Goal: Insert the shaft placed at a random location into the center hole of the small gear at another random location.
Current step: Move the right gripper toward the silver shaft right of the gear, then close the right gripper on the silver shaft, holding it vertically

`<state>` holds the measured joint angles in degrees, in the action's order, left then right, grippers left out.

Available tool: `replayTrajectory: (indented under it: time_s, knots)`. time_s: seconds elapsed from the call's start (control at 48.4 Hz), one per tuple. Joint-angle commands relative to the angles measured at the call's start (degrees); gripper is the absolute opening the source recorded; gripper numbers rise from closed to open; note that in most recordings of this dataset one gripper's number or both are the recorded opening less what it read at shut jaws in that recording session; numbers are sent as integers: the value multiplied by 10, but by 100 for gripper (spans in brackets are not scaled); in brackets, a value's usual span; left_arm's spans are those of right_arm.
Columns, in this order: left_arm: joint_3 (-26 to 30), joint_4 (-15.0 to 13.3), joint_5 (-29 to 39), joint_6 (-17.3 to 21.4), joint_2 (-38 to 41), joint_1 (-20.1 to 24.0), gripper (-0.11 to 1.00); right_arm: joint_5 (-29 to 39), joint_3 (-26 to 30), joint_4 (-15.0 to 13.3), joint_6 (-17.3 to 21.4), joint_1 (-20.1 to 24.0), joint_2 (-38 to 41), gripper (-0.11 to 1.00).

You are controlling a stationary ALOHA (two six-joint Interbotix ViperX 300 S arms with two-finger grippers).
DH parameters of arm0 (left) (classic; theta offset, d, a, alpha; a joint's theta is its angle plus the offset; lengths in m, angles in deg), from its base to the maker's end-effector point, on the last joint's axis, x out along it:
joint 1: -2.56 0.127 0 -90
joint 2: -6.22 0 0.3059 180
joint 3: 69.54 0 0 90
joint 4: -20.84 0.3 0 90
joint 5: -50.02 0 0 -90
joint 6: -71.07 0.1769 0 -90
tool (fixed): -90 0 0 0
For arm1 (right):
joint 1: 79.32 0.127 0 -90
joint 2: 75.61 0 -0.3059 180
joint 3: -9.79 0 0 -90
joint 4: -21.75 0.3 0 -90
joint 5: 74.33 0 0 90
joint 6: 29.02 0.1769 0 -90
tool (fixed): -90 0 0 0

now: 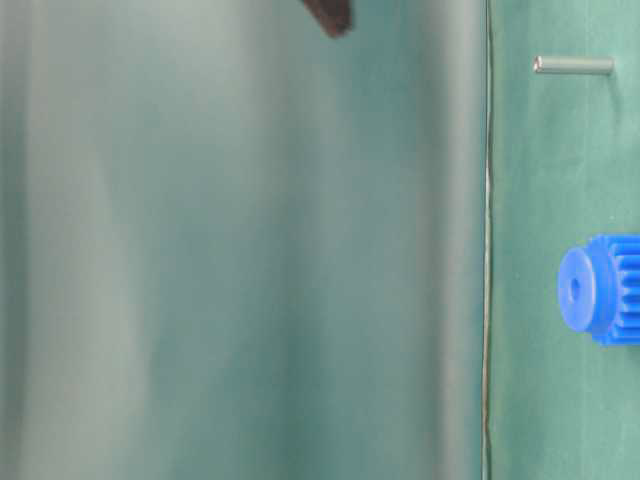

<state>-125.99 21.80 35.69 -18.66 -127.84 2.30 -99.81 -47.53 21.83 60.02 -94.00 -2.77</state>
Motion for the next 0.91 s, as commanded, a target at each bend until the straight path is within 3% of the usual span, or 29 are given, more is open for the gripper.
replayTrajectory:
  time_s: [0.0, 0.413, 0.888]
  knots:
    - [14, 2, -1, 2, 4, -2, 0, -42, 3, 2, -11, -14, 47, 88]
    - [14, 2, 16, 1, 3, -2, 0, -176, 5, 24, -11, -45, 241, 86]
    - [14, 2, 21, 1, 3, -2, 0, -184, 24, 28, -9, -45, 302, 84]
